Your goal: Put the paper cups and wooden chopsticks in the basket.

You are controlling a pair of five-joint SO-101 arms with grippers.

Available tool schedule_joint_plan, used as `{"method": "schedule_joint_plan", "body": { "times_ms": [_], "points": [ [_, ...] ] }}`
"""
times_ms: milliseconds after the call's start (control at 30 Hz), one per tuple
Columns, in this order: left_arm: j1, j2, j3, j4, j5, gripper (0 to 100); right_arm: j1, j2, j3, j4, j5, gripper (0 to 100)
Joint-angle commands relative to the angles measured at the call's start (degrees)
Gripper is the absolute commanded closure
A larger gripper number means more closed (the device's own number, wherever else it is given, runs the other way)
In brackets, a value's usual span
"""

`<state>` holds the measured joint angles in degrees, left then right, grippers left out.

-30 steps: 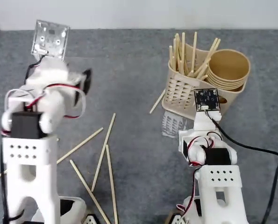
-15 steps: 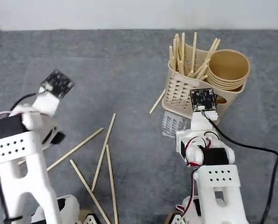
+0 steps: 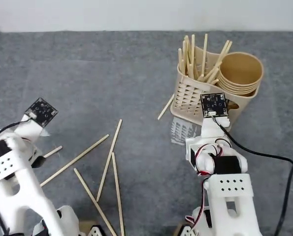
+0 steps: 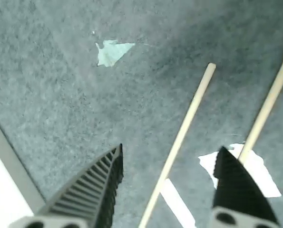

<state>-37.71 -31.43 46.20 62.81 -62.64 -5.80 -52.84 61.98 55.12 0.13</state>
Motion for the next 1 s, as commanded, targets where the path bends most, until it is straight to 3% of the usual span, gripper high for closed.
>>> {"method": "schedule_joint_plan", "body": {
  "times_ms": [0,567,667,800,967],
  "points": [
    [-0.4,2.3,-1.2,-1.4,-2.8,74,-0.4,-1.5,-0.5,-1.0,0.2,99.0],
    [-0.5,41.8,-26.3,9.8,-4.7,75,-0.4,-1.5,-0.5,-1.0,0.2,99.0],
    [-0.3,44.4,-26.2,9.9,-4.9,81,-0.4,-1.5,-0.5,-1.0,0.2,99.0],
    [1.0,45.6,-26.1,15.1,-9.0,98,-0.4,-1.5,-0.5,-1.0,0.2,99.0],
    [2.9,42.6,-27.6,27.6,-12.7,99,-0.4,-1.5,-0.5,-1.0,0.2,99.0]
  ]
}}
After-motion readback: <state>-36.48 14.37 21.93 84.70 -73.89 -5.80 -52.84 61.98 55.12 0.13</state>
